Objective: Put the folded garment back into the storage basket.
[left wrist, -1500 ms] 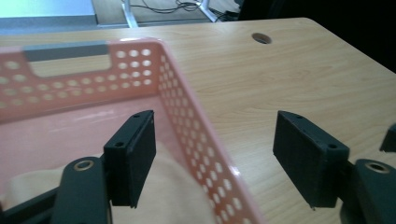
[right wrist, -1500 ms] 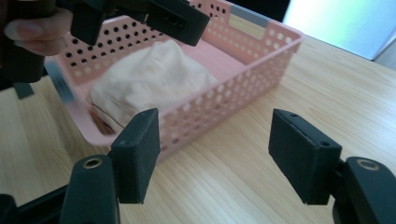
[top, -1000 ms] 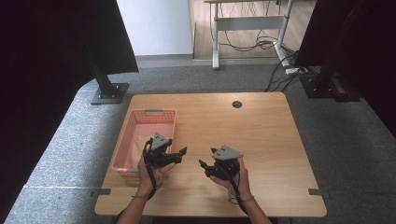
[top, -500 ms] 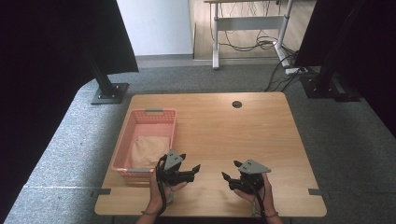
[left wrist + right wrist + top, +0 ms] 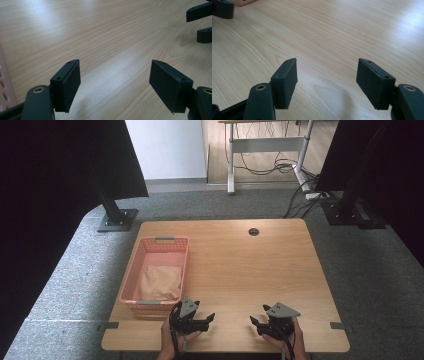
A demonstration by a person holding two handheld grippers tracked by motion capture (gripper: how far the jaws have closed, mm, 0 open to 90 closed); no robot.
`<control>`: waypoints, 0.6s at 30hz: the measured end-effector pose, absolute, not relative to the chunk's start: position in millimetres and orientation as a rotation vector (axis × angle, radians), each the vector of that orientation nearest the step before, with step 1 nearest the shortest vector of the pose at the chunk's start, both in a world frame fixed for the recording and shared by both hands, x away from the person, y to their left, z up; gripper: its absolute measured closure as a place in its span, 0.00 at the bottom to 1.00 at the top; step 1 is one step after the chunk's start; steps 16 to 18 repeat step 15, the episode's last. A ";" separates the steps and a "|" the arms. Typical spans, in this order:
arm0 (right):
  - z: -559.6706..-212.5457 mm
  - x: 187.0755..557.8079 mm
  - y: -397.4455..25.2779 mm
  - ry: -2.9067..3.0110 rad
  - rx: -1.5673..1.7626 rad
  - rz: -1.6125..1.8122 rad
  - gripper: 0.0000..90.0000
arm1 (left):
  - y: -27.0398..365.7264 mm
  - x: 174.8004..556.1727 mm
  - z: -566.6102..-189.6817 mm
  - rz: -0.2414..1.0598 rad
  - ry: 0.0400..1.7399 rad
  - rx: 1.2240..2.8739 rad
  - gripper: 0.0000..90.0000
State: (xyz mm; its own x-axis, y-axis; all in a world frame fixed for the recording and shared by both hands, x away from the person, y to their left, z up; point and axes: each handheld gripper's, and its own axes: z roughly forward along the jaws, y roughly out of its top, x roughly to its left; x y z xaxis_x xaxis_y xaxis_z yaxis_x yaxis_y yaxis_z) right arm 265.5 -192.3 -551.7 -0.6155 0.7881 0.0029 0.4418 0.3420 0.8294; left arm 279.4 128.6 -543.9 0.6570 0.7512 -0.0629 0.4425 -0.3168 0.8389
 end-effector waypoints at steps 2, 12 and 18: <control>-553.8 264.1 -194.2 2.211 1.088 1.172 0.37 | 129.6 277.4 -546.1 0.431 0.934 1.968 0.28; -553.8 261.7 -195.4 2.196 1.091 1.166 0.37 | 132.0 277.1 -551.5 0.423 0.962 1.965 0.27; -553.1 261.8 -196.8 2.188 1.097 1.170 0.37 | 132.8 277.5 -551.6 0.420 0.965 1.962 0.27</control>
